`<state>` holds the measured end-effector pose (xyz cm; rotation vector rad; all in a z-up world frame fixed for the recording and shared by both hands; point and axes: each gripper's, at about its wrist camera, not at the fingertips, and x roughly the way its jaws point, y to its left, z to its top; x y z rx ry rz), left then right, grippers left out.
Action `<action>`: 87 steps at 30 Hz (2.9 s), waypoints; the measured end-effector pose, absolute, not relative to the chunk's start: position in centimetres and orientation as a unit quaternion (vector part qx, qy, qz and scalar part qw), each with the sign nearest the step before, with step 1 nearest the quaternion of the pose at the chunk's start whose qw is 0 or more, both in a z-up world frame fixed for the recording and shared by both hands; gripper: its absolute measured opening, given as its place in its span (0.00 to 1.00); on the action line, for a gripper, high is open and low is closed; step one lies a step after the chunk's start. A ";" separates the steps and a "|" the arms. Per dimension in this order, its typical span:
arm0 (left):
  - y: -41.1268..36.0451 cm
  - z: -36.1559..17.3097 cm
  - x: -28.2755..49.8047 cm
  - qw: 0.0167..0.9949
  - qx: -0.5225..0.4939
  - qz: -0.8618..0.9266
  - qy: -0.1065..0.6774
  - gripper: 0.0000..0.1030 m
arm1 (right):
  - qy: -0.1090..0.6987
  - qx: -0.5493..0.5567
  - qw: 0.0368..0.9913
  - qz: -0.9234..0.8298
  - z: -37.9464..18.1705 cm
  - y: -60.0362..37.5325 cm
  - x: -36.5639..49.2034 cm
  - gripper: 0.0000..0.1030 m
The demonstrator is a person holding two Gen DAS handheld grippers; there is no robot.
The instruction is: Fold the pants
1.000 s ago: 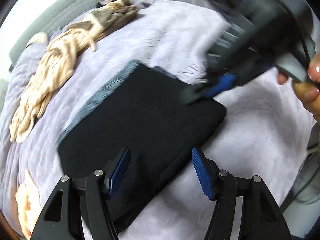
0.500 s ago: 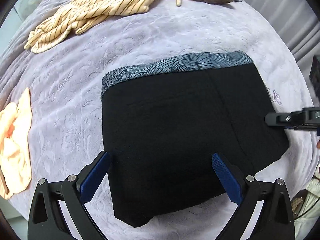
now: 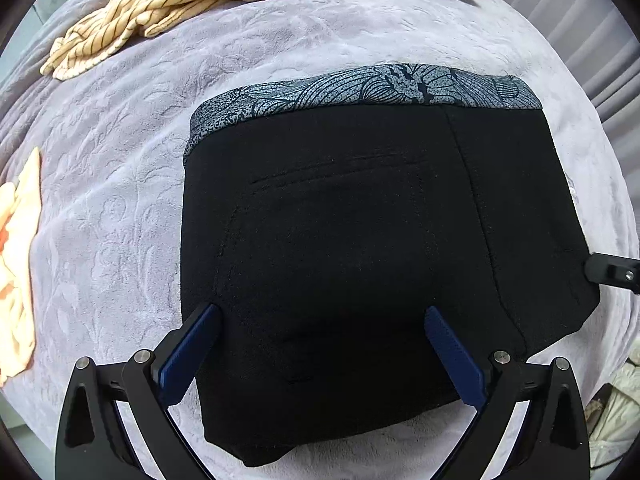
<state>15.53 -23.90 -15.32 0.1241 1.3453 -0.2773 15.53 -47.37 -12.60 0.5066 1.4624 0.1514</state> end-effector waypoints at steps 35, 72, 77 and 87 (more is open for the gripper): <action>-24.1 -16.4 16.4 0.782 0.060 -0.117 0.609 0.99 | 0.689 0.079 0.720 0.012 -12.5 -38.4 17.4 0.64; -24.8 -15.9 18.1 0.759 0.062 -0.120 0.637 1.00 | 0.643 0.238 0.727 0.047 -12.7 -50.0 15.0 0.74; -23.6 -14.3 18.6 0.764 0.037 -0.144 0.628 1.00 | 0.638 0.249 0.727 0.052 -13.0 -50.2 15.0 0.74; -17.2 -14.9 23.2 0.737 -0.050 -0.187 0.647 1.00 | 0.631 0.290 0.712 0.102 -14.7 -51.8 15.9 0.79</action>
